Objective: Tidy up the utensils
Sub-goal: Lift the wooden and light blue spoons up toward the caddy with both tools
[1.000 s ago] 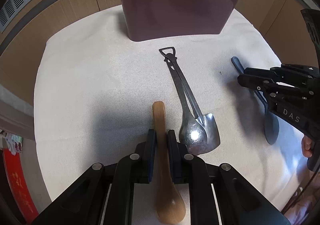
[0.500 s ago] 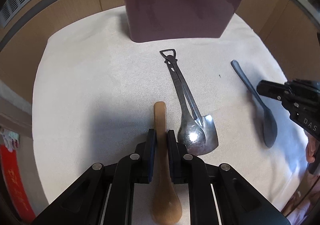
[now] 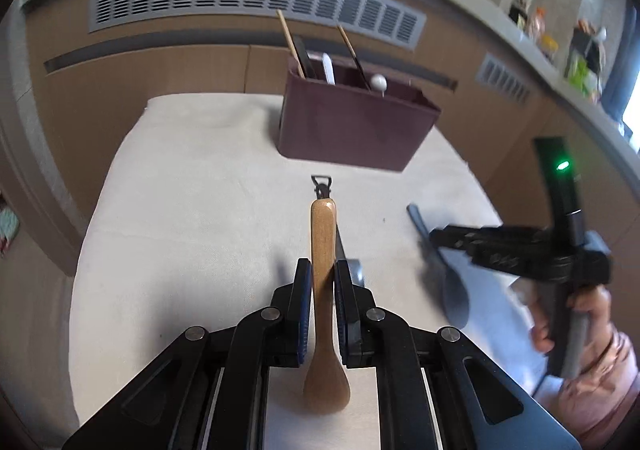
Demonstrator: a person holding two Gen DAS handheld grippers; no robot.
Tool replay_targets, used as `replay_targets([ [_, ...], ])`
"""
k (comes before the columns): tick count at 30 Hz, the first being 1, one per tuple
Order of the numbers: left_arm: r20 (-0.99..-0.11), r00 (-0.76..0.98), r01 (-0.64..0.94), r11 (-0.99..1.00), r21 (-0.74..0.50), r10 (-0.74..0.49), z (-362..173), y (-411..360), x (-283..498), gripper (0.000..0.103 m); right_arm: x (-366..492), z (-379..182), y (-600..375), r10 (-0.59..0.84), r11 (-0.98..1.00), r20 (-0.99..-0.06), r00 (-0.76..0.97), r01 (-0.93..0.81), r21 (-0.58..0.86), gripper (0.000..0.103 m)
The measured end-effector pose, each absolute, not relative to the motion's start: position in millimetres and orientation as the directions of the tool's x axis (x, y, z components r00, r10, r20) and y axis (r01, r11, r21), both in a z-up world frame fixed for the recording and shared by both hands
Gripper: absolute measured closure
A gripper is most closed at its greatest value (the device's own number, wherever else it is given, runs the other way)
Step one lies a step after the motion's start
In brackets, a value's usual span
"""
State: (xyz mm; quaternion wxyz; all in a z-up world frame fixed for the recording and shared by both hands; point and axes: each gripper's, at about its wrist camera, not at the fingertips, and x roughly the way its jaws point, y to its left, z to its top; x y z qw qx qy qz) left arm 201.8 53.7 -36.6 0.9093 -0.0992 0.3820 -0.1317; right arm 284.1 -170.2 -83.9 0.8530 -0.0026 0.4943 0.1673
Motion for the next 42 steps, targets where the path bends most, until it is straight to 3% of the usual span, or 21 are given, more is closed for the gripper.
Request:
replay_targets([
  [5,-0.655,0.681,0.146,0.937,-0.318,-0.328,-32.6,65.0,201.0,0.091,302.4,-99.1,-152.9,0.222,0.959,-0.887,0.405,-0.257,0.123,0.079],
  [8,-0.650,0.682,0.142,0.932,-0.332,-0.336,-32.3,70.2,193.9,0.091,300.6,-100.6,-140.3,0.156,0.958,-0.882,0.445,-0.284,0.026,0.091],
  [10,-0.646,0.685,0.143,0.931,-0.336,-0.338,-31.7,69.8,193.6,0.091,295.3,-100.6,-135.1,0.143,0.950,-0.876,0.460,-0.313,-0.010,0.093],
  [27,-0.581,0.732,0.203,0.928,-0.313,-0.356,7.2,50.2,159.7,0.091,208.6,-9.7,-182.2,0.330,0.930,-0.695,0.639,-0.348,0.121,0.093],
  [42,-0.529,0.773,0.240,0.934,-0.265,-0.349,43.3,34.9,137.7,0.091,166.3,27.9,-185.9,0.340,0.925,-0.603,0.722,-0.373,0.074,0.093],
])
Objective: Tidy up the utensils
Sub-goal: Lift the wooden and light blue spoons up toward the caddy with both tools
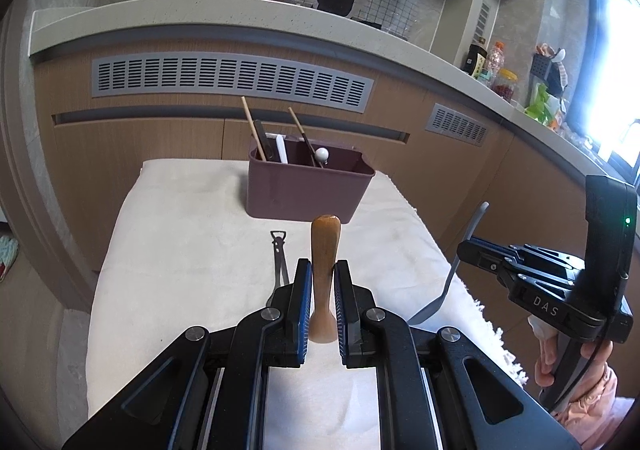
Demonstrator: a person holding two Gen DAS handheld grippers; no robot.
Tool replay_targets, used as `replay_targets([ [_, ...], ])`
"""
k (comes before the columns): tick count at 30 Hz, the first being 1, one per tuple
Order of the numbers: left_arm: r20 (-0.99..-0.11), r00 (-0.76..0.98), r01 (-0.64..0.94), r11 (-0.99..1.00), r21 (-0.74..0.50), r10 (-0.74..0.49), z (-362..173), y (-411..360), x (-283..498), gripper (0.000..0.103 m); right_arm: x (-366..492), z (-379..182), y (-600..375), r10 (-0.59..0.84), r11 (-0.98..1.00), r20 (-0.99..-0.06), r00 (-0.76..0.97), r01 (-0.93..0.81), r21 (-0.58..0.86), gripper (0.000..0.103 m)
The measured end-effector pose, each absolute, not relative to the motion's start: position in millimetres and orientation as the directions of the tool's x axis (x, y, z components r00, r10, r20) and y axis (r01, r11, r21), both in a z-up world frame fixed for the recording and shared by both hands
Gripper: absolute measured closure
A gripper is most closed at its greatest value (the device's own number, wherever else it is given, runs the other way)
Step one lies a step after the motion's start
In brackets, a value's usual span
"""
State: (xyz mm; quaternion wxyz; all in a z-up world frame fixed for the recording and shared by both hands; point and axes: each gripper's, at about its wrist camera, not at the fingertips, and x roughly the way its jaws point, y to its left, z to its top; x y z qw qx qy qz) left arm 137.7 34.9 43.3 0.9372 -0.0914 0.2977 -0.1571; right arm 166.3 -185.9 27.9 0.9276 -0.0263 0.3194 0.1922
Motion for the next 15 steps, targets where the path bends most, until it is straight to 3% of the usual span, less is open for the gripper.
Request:
replay_targets([
  [7,-0.470,0.797,0.304,0.924,-0.231,-0.379,85.6,27.2,146.3,0.091,163.3,50.8,-190.3,0.350,0.923,-0.555,0.755,-0.378,0.069,0.093],
  [15,-0.315,0.881,0.329,0.936,-0.124,-0.352,169.1,21.8,190.0,0.091,188.0,135.2,-191.1,0.324,0.937,-0.364,0.873,-0.350,-0.007,0.093],
])
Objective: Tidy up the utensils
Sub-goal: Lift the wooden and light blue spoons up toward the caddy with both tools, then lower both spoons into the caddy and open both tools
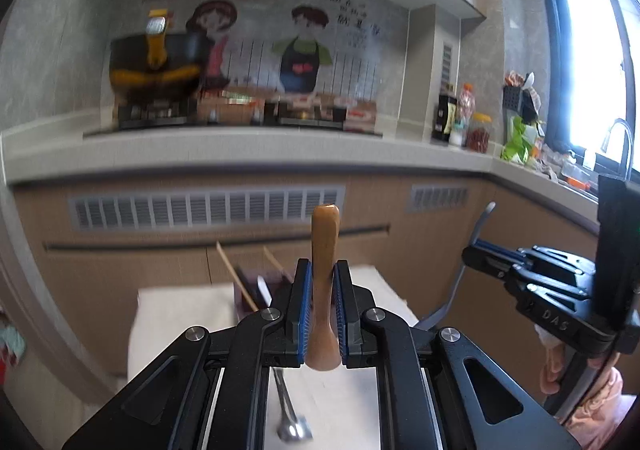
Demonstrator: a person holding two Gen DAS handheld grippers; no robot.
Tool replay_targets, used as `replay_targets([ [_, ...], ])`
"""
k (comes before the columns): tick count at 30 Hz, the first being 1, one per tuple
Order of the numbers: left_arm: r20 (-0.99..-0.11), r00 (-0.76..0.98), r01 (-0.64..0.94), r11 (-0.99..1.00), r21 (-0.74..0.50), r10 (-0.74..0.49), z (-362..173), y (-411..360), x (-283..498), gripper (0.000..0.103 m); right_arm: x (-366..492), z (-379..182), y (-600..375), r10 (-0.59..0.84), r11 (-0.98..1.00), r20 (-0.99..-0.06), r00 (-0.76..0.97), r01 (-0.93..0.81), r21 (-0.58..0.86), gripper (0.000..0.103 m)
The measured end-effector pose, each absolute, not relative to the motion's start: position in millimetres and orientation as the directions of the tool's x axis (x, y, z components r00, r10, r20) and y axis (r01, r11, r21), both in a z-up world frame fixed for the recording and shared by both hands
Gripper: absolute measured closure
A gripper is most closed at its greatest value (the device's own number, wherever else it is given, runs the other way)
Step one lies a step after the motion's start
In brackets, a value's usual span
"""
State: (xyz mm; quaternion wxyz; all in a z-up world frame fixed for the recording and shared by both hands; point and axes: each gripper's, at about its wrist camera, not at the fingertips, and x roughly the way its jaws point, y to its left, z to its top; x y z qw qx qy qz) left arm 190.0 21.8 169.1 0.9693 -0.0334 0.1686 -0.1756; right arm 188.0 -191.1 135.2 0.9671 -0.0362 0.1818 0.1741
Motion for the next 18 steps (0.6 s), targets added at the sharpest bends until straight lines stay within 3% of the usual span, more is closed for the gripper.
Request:
replay_targets([
  [3,-0.271,0.900,0.321,0.940,-0.114,-0.341,191.6,24.4,215.9,0.091,203.9,164.2,-187.4,0.301,0.944,-0.296,0.907,-0.326,-0.039,0.093],
  [8,-0.239,0.910,0.312,0.940,-0.138,-0.338,212.8,31.6,260.8,0.091,241.3,190.4,-182.5,0.290,0.951,-0.268,0.919,-0.309,-0.032,0.093],
  [18,-0.303,0.892,0.298,0.940,-0.168,-0.337,176.6,32.4,325.7,0.091,301.4,168.5,-176.1,0.293,0.949,-0.339,0.894,-0.315,-0.009,0.093],
])
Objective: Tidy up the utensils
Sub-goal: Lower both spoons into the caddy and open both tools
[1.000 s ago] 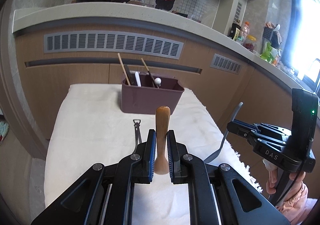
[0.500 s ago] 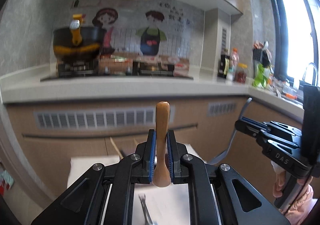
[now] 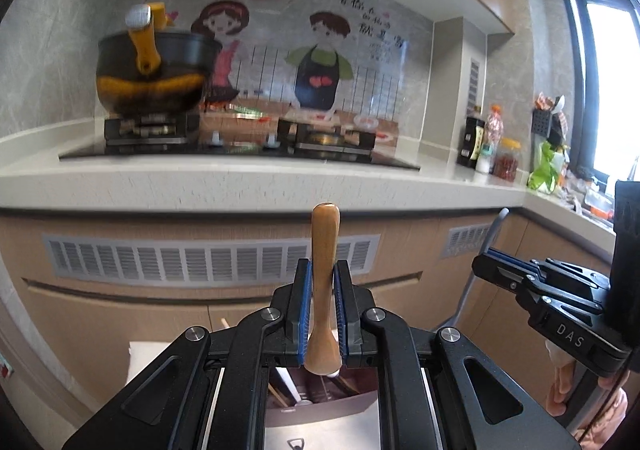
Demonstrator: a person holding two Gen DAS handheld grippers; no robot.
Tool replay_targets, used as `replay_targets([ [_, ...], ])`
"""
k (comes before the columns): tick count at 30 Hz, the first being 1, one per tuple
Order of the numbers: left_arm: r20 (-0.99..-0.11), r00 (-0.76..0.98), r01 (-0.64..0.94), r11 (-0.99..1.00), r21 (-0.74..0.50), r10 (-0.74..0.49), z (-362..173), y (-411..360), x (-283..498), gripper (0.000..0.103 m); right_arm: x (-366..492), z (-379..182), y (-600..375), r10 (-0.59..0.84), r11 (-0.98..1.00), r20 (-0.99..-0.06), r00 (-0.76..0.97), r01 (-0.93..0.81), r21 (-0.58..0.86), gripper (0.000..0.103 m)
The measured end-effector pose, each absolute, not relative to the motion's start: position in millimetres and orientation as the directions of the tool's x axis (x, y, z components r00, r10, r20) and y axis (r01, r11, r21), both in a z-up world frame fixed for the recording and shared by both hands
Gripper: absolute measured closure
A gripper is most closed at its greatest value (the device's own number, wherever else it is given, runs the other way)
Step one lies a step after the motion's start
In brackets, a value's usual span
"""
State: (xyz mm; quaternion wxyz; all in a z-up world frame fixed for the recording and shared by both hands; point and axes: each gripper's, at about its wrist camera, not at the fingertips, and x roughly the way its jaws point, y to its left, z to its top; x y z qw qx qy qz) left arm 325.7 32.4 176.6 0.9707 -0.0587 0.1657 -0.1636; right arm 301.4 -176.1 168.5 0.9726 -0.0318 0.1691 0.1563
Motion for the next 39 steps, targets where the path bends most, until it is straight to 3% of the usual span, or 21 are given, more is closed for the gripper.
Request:
replay_targets([
  [13,-0.458,0.807,0.304,0.926,-0.223,-0.374,92.9,20.5,389.0,0.091,364.6,93.9,-160.5,0.307,0.942,-0.503,0.808,-0.334,0.038,0.093],
  [31,-0.622,0.688,0.282,0.927,-0.246,-0.374,17.6,5.4,401.7,0.091,399.4,0.5,-144.3,0.295,0.936,-0.690,0.662,-0.345,0.068,0.093],
  [34,-0.622,0.688,0.277,0.928,-0.250,-0.373,17.1,5.2,397.2,0.090,399.3,-7.3,-144.9,0.278,0.940,-0.715,0.641,-0.335,0.065,0.088],
  [36,-0.616,0.693,0.278,0.928,-0.250,-0.374,20.6,7.0,391.1,0.090,395.8,-7.9,-146.1,0.267,0.943,-0.715,0.646,-0.327,0.057,0.076],
  [39,-0.605,0.704,0.279,0.928,-0.246,-0.372,28.6,9.1,380.6,0.090,384.9,-0.7,-149.9,0.259,0.947,-0.696,0.670,-0.317,0.047,0.066],
])
